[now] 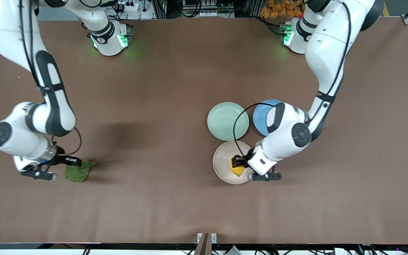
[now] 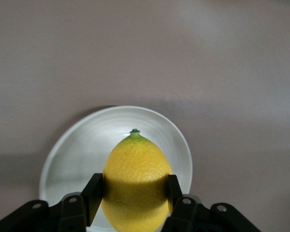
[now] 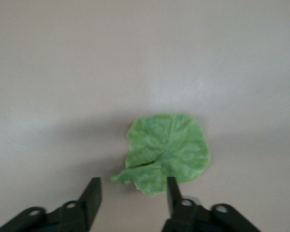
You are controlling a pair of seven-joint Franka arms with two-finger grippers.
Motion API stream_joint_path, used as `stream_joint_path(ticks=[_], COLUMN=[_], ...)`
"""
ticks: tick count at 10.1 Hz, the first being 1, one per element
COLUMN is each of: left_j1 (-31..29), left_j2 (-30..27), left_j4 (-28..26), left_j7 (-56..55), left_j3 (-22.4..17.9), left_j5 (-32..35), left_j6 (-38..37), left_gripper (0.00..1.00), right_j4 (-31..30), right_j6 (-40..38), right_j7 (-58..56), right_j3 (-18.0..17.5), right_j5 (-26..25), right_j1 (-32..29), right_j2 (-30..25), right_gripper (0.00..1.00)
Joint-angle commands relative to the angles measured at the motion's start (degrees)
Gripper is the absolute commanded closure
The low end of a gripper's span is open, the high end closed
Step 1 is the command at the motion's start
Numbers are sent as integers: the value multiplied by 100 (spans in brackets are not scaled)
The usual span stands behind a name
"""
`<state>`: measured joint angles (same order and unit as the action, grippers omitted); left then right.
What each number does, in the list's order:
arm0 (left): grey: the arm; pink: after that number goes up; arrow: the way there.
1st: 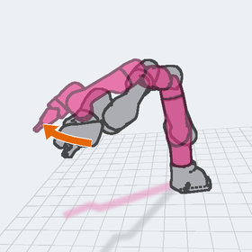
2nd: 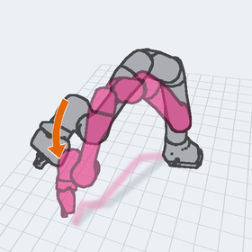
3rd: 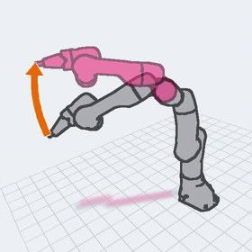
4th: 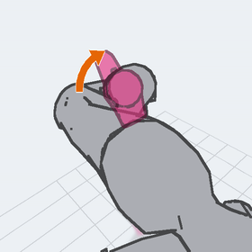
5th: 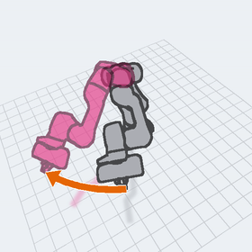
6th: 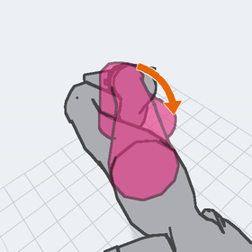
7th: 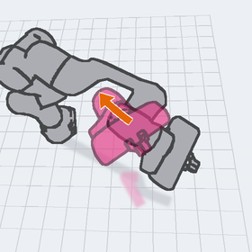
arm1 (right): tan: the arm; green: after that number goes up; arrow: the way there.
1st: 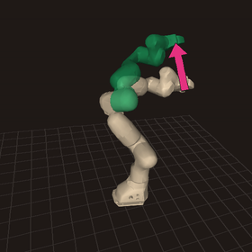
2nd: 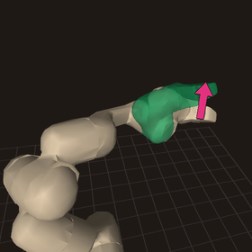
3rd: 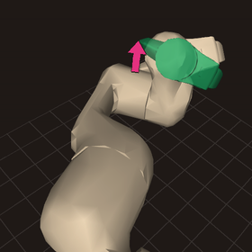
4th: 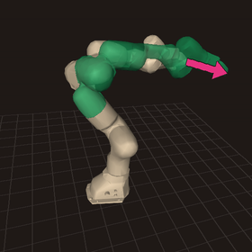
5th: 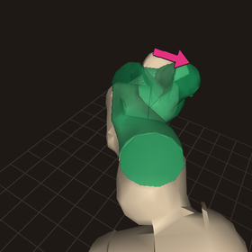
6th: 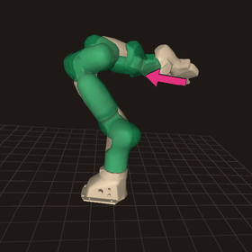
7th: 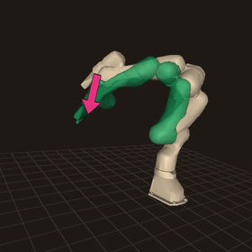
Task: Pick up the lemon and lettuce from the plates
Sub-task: 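Set the lettuce down with the right gripper while the left lifts the lemon, then withdraw the right gripper while the left gripper carries the lemon off the plate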
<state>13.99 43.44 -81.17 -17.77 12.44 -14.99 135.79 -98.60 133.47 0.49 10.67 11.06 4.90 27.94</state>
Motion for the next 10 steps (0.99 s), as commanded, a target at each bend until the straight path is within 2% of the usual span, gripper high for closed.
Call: stream_joint_path(ticks=[1,2,4,5,8,10], left_j1=[-396,-598,-1028,-1256,-2152,-2758], left_j2=[-213,-257,-274,-388,-757,-977], left_j4=[-153,-188,-319,-416,-723,-1092], left_j7=[-33,19,351,658,1948,2854], left_j3=[-101,-93,-101,-101,-101,-93], left_j5=[536,959,1374,1524,1806,2086], left_j6=[-585,-1006,-1195,-1369,-1906,-1916], left_gripper=[100,100,100,100,100,100], right_j4=[-230,-222,-213,-204,-213,-187], right_j6=[-164,-364,-873,-971,-1594,-2121], right_j7=[-58,-153,-698,-708,-717,-708], right_j3=[-215,-215,-171,-171,-249,-346], right_j5=[46,-24,-462,-464,-499,-970], right_j1=[-349,-471,-760,-850,-946,-930], right_j2=[-945,-1209,-1667,-1851,-2422,-2809], right_gripper=[0,0,0,0,0,0])
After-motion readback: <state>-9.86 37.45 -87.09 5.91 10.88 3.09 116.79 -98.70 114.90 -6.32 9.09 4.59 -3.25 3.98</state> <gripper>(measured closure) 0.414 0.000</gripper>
